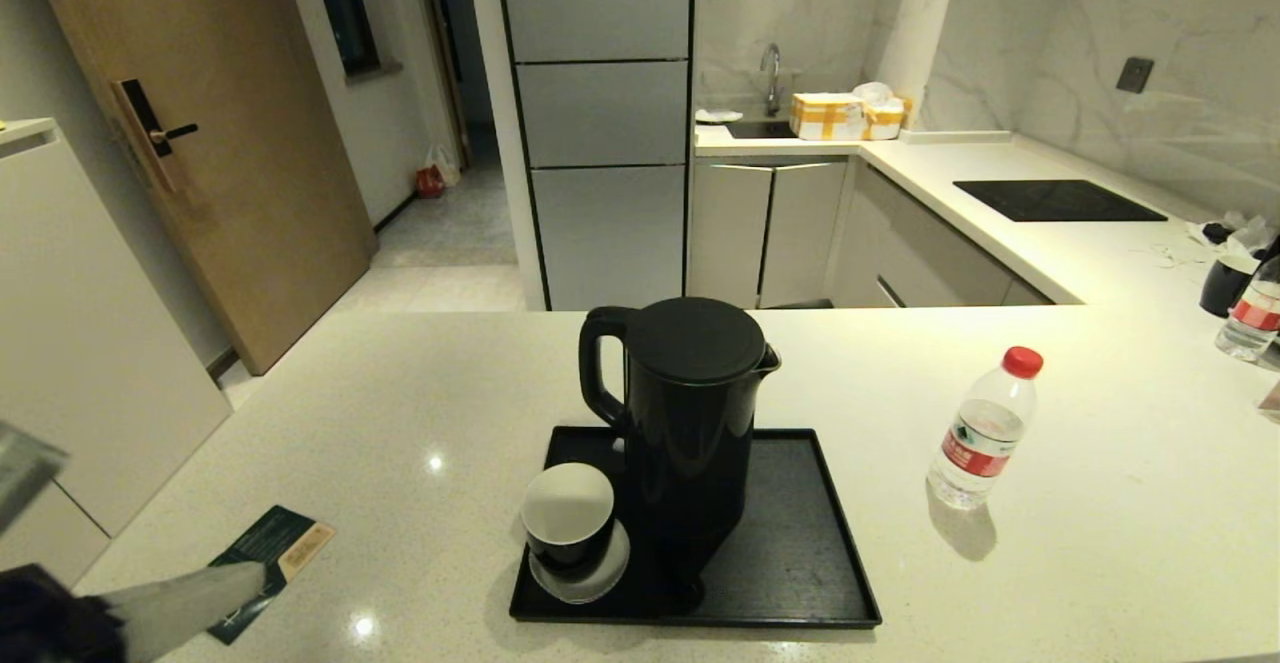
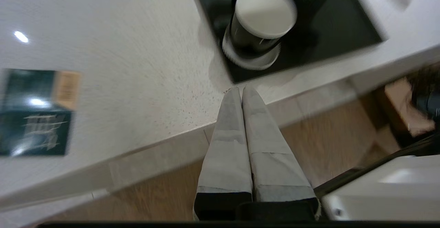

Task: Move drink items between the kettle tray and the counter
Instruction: Pick up the tea cup

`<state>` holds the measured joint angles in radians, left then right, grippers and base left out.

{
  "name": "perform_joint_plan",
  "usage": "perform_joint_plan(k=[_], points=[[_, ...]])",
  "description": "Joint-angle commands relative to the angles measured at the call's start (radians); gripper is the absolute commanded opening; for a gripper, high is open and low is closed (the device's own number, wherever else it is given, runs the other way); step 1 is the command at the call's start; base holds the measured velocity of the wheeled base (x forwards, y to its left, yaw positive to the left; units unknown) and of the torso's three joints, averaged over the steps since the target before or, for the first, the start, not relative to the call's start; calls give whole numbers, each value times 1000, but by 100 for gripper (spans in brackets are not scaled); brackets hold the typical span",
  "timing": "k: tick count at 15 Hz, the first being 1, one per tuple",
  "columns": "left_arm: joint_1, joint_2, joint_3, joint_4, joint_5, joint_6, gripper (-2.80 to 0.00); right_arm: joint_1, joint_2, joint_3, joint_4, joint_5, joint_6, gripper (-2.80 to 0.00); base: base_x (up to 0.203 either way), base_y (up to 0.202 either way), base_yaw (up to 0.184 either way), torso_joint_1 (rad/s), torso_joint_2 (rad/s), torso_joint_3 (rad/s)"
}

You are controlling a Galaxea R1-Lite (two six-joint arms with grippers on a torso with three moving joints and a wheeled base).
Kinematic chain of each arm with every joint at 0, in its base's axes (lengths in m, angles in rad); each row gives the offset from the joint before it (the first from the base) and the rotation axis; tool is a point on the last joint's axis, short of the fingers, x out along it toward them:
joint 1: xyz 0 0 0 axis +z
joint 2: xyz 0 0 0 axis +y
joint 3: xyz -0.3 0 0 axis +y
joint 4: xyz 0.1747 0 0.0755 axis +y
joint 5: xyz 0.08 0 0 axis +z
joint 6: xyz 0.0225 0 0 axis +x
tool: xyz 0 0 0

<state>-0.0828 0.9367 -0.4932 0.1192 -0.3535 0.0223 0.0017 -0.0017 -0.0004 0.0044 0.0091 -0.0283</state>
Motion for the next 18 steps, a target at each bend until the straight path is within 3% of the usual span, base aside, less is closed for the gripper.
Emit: perform_joint_plan(k=[1, 5, 8, 9, 11, 15, 16, 17, 18], points=[[-6, 349, 148, -456, -16, 18, -280, 0, 2, 0, 0, 0, -1, -280, 0, 0, 0, 0, 0, 0], [-30, 839, 338, -1154, -11, 93, -280, 0, 2, 0, 0, 1, -1, -280, 0, 0, 0, 0, 0, 0], [-134, 1085, 470, -1606, 75, 131, -280, 0, 2, 0, 0, 0, -1, -280, 0, 0, 0, 0, 0, 0], [-156, 1103, 493, -1649, 102, 139, -280, 0, 2, 0, 0, 0, -1, -280, 0, 0, 0, 0, 0, 0], [-167, 1117, 493, -1649, 55, 137, -280, 0, 2, 0, 0, 2, -1, -280, 0, 0, 0, 0, 0, 0], [-170, 1117, 493, -1649, 38, 136, -280, 1, 2, 0, 0, 2, -1, -280, 0, 0, 0, 0, 0, 0], [-171, 1126, 493, -1649, 36, 136, -218, 0, 2, 0, 0, 0, -1, -280, 0, 0, 0, 0, 0, 0], [-173, 1148, 493, -1649, 28, 136, 0, 0, 2, 0, 0, 2, -1, -280, 0, 0, 0, 0, 0, 0], [-187, 1162, 491, -1649, 8, 137, 0, 1, 2, 0, 0, 0, -1, -280, 0, 0, 0, 0, 0, 0]])
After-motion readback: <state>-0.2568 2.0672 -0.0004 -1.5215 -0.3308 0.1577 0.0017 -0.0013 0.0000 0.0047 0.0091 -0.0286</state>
